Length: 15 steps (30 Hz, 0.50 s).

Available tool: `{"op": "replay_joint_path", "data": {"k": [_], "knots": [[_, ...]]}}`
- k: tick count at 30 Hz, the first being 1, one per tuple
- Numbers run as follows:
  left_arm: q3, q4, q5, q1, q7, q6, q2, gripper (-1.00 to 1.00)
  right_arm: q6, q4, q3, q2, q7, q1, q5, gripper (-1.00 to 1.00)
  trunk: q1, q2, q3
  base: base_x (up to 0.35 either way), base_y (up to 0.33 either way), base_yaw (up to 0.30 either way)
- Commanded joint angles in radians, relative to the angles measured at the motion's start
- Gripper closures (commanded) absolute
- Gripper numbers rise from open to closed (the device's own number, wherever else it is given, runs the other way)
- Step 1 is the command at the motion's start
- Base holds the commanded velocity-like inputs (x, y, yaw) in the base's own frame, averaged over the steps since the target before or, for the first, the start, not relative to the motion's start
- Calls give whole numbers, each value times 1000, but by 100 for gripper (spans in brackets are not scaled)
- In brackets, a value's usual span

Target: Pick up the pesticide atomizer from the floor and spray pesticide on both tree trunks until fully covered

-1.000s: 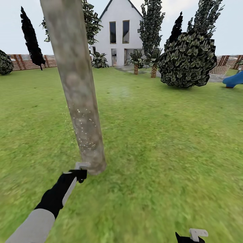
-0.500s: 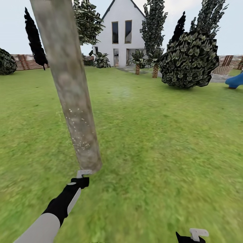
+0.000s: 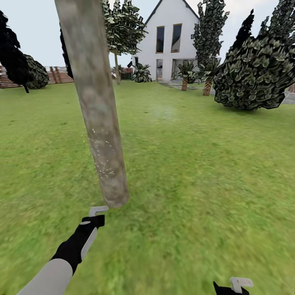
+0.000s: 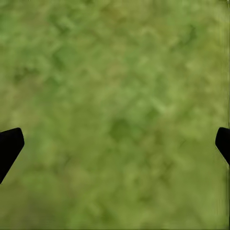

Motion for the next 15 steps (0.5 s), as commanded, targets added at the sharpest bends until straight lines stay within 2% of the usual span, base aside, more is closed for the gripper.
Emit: {"op": "replay_joint_path", "data": {"k": [1, 10, 15], "knots": [[0, 0, 0, 0, 0, 0, 0, 100, 0, 0, 0, 0, 1, 0, 0, -100, 0, 0, 0, 0, -271, 49], [0, 0, 0, 0, 0, 1, -1, 100, 0, 0, 0, 0, 0, 0, 0, -100, 0, 0, 0, 0, -271, 6], [0, 0, 0, 0, 0, 0, -2, 100, 0, 0, 0, 0, 1, 0, 0, -100, 0, 0, 0, 0, -271, 215]]}}
